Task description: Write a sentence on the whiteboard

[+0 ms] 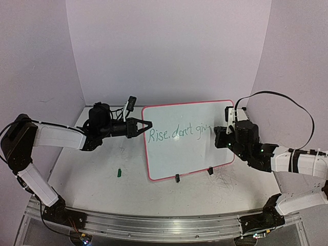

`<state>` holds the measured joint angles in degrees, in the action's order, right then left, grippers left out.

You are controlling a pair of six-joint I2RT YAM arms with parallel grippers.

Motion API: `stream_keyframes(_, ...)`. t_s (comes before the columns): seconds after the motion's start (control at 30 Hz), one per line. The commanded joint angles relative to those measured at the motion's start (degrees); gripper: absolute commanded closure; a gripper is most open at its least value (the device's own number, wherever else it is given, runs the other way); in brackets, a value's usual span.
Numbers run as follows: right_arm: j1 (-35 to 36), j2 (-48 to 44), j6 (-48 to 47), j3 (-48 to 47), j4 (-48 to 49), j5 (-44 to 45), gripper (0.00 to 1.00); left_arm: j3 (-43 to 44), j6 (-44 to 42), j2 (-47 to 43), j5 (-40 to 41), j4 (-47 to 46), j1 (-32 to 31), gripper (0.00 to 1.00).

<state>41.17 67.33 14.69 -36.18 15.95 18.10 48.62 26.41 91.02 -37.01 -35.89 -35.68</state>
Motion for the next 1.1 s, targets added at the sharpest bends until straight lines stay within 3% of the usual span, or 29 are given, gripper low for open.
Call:
stream_keyframes(0.0,-0.25,-0.2,-0.31,0.47,4.09,0.99,1.0,0.68,-4.4,-0.99,5.28,2.98,1.03,1.0)
stream_keyframes(0.23,-0.24,0.8,-1.07,0.32,6.52,-0.42,1.0,0.47,-4.47,-1.37,5.28,3.03,1.05,1.0)
stream_keyframes(1.07,-0.29,-4.3,1.16,1.09,0.63,-3.74,1.0,0.71,-4.31,-1.35,5.15,3.02,1.05,1.0)
